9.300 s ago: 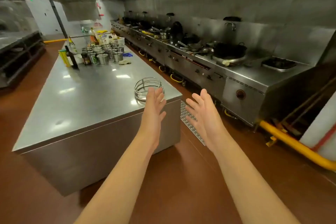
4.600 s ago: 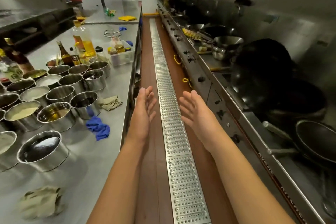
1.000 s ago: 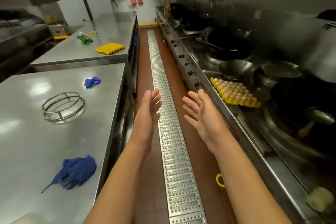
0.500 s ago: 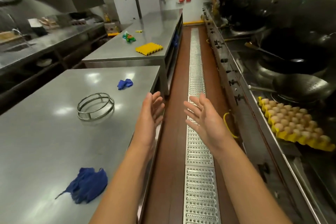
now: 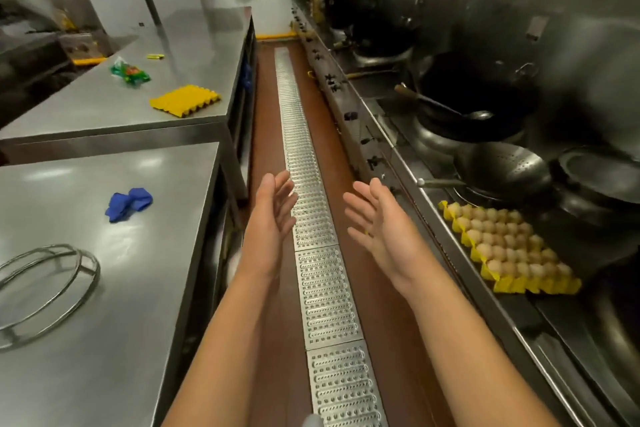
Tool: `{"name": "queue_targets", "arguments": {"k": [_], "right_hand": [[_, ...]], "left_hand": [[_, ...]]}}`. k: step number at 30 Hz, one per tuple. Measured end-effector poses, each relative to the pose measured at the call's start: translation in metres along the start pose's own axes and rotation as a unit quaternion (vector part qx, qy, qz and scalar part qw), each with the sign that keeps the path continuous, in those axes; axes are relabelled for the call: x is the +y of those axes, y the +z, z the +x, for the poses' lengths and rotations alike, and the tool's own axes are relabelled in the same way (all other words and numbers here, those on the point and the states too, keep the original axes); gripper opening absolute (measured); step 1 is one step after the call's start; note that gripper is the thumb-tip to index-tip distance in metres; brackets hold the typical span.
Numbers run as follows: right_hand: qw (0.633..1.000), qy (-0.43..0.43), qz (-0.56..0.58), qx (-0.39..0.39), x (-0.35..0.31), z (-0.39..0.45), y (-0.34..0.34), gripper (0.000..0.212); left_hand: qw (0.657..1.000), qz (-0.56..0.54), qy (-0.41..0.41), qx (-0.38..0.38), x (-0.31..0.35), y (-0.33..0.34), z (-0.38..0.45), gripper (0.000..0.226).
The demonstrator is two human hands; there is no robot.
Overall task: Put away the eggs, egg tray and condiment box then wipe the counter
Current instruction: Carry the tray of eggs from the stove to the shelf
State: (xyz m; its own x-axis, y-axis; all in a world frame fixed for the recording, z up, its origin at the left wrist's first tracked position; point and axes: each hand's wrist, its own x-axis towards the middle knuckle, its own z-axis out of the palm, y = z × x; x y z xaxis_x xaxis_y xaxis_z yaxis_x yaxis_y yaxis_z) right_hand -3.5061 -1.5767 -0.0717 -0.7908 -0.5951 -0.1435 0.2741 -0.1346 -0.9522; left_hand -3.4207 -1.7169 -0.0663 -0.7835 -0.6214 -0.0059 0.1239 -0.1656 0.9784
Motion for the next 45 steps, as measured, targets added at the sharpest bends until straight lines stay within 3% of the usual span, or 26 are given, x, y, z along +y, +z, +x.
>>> {"name": "queue_targets", "arguments": {"k": [7, 12, 16, 29, 34, 40, 45], "right_hand": [[0.988, -0.031, -0.001, 0.152, -0.026, 0.066, -0.02, 0.058], [0.967, -0.036, 0.017, 0.253, -0.034, 0.068, -0.062, 0.055], [0.956, -0.052, 0.024, 0.287, -0.048, 0.074, -0.089, 0.055], [0.955, -0.125, 0.071, 0.261, -0.109, 0.13, -0.164, 0.057], [0.955, -0.115, 0.073, 0.262, -0.107, 0.148, -0.202, 0.058], [0.94, -0.093, 0.105, 0.312, -0.103, 0.15, -0.25, 0.055], [0.905, -0.069, 0.136, 0.396, -0.102, 0.151, -0.288, 0.046]], "left_hand": [[0.99, 0.003, -0.046, -0.131, -0.002, 0.043, 0.11, 0.057], [0.968, 0.009, -0.069, -0.241, -0.018, 0.097, 0.134, 0.067], [0.955, 0.022, -0.081, -0.286, -0.027, 0.131, 0.145, 0.055], [0.95, 0.043, -0.022, -0.309, 0.003, 0.231, 0.204, 0.057], [0.953, 0.054, -0.033, -0.297, -0.02, 0.264, 0.214, 0.042], [0.94, 0.061, -0.074, -0.327, -0.045, 0.306, 0.226, 0.039], [0.913, 0.08, -0.147, -0.372, -0.084, 0.361, 0.252, 0.055]]}}
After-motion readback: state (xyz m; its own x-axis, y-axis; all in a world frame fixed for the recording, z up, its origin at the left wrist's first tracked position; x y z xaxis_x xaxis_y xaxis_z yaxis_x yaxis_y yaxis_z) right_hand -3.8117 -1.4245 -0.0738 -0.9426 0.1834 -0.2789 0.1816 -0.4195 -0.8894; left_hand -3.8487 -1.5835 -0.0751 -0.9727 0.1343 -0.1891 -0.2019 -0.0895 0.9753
